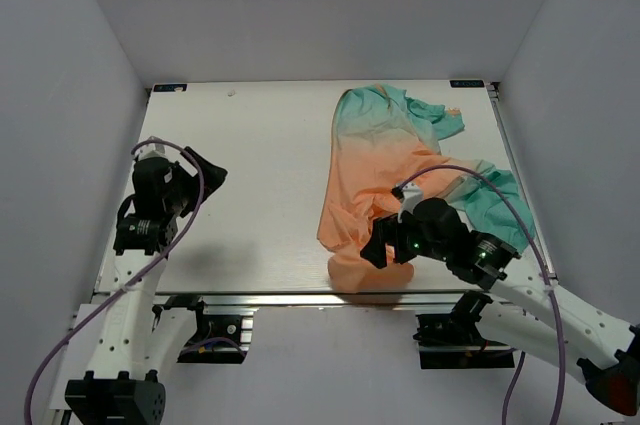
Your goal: Zip up the jacket
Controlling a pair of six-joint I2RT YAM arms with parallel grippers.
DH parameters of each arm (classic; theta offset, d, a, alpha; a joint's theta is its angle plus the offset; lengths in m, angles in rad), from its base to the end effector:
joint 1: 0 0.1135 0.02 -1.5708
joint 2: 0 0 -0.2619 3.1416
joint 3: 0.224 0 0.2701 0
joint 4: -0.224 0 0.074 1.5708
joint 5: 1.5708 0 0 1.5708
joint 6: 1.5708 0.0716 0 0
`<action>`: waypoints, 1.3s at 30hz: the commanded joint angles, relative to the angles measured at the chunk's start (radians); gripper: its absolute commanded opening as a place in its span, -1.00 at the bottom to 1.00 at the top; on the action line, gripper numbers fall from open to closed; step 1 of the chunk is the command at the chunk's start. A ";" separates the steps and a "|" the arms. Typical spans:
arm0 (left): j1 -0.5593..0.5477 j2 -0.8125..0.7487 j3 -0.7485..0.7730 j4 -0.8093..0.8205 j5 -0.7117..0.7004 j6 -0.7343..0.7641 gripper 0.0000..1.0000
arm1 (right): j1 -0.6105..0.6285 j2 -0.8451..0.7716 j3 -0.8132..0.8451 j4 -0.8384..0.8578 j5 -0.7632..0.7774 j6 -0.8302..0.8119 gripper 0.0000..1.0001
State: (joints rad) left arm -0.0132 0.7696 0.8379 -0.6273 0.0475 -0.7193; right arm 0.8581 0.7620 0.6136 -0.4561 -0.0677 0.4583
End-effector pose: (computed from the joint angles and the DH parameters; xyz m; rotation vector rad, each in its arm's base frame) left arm 0.2139 -0.0062 0.2964 -0.7226 2.0434 -0.4780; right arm 0.1399 0.1693 0.2320 -0.4954 2.2398 0.7975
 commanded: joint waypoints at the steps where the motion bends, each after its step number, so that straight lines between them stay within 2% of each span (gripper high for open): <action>1: 0.002 0.052 0.007 0.058 0.158 0.046 0.96 | 0.002 -0.033 0.115 -0.042 0.220 0.051 0.79; 2: 0.002 0.084 0.003 0.064 0.182 0.050 0.96 | 0.001 -0.023 0.142 -0.062 0.359 0.057 0.79; 4: 0.001 0.106 -0.017 0.083 0.219 0.058 0.96 | -0.011 0.043 0.239 -0.143 0.507 0.095 0.79; 5: -0.001 0.120 -0.038 0.086 0.222 0.060 0.96 | -0.024 0.072 0.273 -0.174 0.631 0.115 0.79; 7: -0.007 0.126 -0.056 0.089 0.213 0.067 0.96 | -0.102 0.157 0.360 -0.225 0.692 0.146 0.79; 8: -0.008 0.129 -0.069 0.087 0.207 0.072 0.96 | -0.140 0.186 0.382 -0.216 0.677 0.143 0.79; 9: -0.011 0.129 -0.075 0.086 0.198 0.078 0.96 | -0.239 0.210 0.397 -0.199 0.645 0.132 0.79; 11: -0.011 0.126 -0.089 0.083 0.189 0.083 0.96 | -0.403 0.293 0.428 -0.092 0.495 0.065 0.79; 15: -0.011 0.120 -0.094 0.069 0.170 0.089 0.96 | -0.555 0.521 0.547 0.007 0.410 -0.003 0.79; 18: -0.011 0.106 -0.106 0.074 0.169 0.089 0.96 | -0.593 0.802 0.672 0.049 0.370 -0.085 0.79; 21: -0.011 0.092 -0.109 0.067 0.155 0.089 0.96 | -0.608 0.990 0.773 0.080 0.318 -0.154 0.79; 27: -0.013 0.086 -0.106 0.055 0.143 0.090 0.96 | -0.610 1.233 0.954 0.092 0.280 -0.187 0.78; 29: -0.013 0.083 -0.114 0.054 0.147 0.092 0.96 | -0.608 1.273 0.989 0.067 0.197 -0.184 0.55; 30: -0.013 0.080 -0.115 0.052 0.149 0.092 0.96 | -0.607 1.292 0.995 0.065 0.156 -0.176 0.00; 33: -0.013 0.073 -0.118 0.038 0.138 0.093 0.96 | -0.562 1.291 0.959 0.118 0.042 -0.181 -0.77; 35: -0.013 0.069 -0.117 0.029 0.135 0.096 0.96 | -0.494 1.294 0.949 0.140 0.029 -0.194 -0.99; 39: -0.013 0.056 -0.108 -0.005 0.140 0.106 0.96 | -0.337 1.344 1.026 0.106 -0.040 -0.239 -1.00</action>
State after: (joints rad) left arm -0.0219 0.8539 0.7258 -0.5968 0.1944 -0.6327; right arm 0.3790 2.0846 1.5646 -0.3698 0.0132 0.2657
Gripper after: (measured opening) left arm 0.982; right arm 0.014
